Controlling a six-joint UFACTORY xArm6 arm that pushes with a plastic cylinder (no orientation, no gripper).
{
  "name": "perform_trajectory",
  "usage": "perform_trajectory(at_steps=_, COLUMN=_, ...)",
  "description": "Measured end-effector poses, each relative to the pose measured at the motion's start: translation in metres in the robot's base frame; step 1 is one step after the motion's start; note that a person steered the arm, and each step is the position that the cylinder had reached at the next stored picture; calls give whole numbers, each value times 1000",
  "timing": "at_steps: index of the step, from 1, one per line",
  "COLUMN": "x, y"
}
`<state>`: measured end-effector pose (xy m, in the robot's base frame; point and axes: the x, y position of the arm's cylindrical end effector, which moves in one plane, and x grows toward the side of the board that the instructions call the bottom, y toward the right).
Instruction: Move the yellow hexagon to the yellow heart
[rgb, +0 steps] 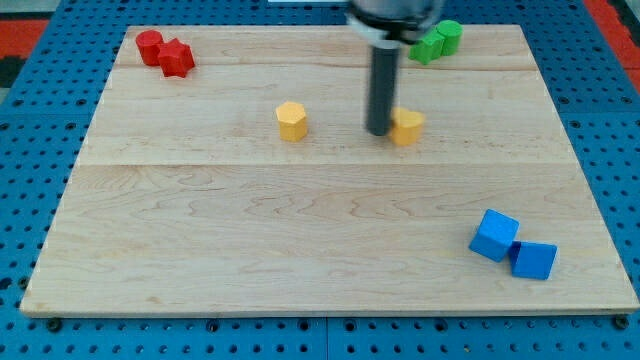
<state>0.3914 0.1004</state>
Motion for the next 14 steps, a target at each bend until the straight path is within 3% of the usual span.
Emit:
perform_trajectory(at_steps=1, x=9, y=52)
perform_trajectory(at_steps=2, x=66, y=1)
perform_trajectory(at_steps=3, x=77, y=-108)
perform_trajectory(at_steps=4, x=48, y=-217)
perform_trajectory(at_steps=5, x=-17, y=-186)
perform_trajectory(at_steps=6, x=-1, y=-159)
perform_trajectory(at_steps=7, x=19, y=-82)
perform_trajectory(at_steps=8, x=44, y=-99)
perform_trajectory(at_steps=9, x=14, y=-156)
perform_trajectory(at_steps=10, x=-23, y=-112)
perform_trajectory(at_steps=12, x=17, y=-14)
perform_trajectory(at_steps=13, x=23, y=-1)
perform_trajectory(at_steps=14, x=44, y=-25)
